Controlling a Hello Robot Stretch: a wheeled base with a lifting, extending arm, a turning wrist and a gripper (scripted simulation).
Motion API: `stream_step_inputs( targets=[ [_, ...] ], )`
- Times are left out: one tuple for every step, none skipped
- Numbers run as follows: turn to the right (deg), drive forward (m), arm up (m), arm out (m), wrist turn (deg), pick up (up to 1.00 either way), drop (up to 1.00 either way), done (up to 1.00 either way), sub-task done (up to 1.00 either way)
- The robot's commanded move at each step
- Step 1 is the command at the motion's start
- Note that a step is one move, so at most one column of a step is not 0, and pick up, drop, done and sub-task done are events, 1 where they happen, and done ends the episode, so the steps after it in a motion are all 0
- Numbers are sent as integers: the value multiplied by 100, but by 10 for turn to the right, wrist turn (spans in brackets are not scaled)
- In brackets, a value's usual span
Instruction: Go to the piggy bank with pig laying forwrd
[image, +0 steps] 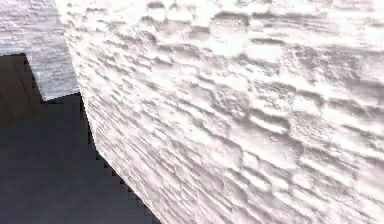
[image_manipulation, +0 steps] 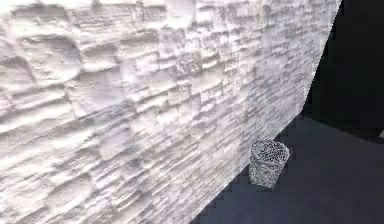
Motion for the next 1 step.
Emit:
stream_step_inputs(
  targets=[
    [-360,0,0,0,0,0,0,0,0]
  ],
)
